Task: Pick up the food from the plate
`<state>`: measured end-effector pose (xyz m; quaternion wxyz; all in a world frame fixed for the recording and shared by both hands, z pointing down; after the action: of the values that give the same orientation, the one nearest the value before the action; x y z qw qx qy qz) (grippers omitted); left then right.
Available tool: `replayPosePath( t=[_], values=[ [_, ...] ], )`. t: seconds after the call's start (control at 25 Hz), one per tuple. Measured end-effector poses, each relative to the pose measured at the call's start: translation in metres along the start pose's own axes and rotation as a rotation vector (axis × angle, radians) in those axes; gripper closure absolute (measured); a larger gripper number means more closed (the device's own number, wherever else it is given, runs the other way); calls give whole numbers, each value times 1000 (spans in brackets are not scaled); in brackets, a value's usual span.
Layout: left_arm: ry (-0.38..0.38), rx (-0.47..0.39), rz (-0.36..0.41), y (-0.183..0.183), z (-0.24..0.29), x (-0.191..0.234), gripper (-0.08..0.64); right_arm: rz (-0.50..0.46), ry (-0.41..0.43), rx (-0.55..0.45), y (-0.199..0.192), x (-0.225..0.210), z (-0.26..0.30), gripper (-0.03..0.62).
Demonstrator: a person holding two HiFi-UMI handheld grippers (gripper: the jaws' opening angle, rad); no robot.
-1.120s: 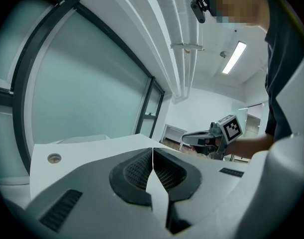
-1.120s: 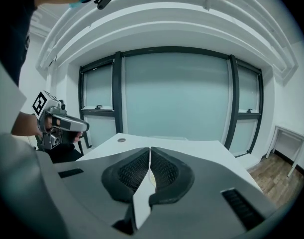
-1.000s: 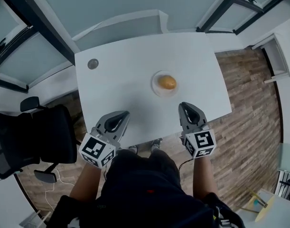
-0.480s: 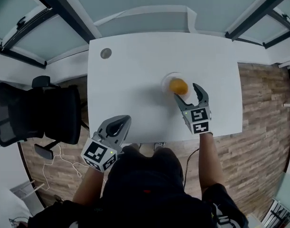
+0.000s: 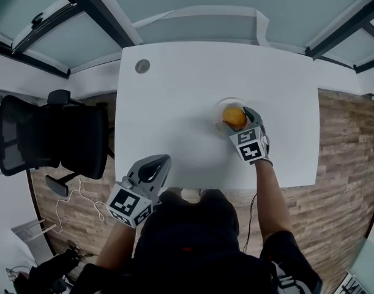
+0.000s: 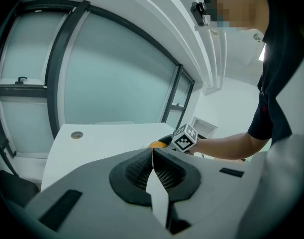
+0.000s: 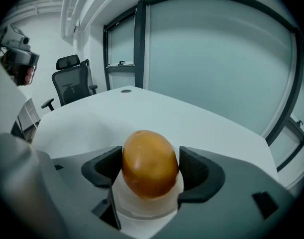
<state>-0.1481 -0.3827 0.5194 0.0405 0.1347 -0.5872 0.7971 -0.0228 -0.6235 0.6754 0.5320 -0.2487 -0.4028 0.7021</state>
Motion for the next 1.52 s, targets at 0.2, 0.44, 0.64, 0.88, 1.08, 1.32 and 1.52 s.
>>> replayPosePath(
  t=[0.2,0.44,0.64,0.88,1.08,1.32,1.52],
  values=[
    [12,-22,24,14,-15,0,537,75,-47,-71,6,0,-9,228],
    [-20,-86,54,40,-31,-2,537,187,-125,-265,61,22,-68,229],
    [-90,-166,97,71,-39,-11,537,207,-177,-439,125,41,-136,229],
    [-172,-275,144,110,-45,-24,537,154,-283,-627,185,62,-220,229],
    [-235,-342,169,132,-40,-37,537,141,-346,-675,203,75,-268,229],
    [-308,-363,186,144,-32,-62,537,101,-397,-676,203,79,-301,229],
    [-338,-367,185,142,-32,-69,537,92,-411,-690,205,84,-312,229]
  ],
)
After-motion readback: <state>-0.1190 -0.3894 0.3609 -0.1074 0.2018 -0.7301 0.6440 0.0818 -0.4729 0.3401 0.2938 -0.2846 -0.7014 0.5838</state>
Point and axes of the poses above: the fingertips, and each gripper's own axes: z forward along the fingers, x to its left, y out of its top, the point moved 5 cm from there along -z, backward along the fingers, and after that the axes turned 12 degrees about -x, right-handed, at the moved point
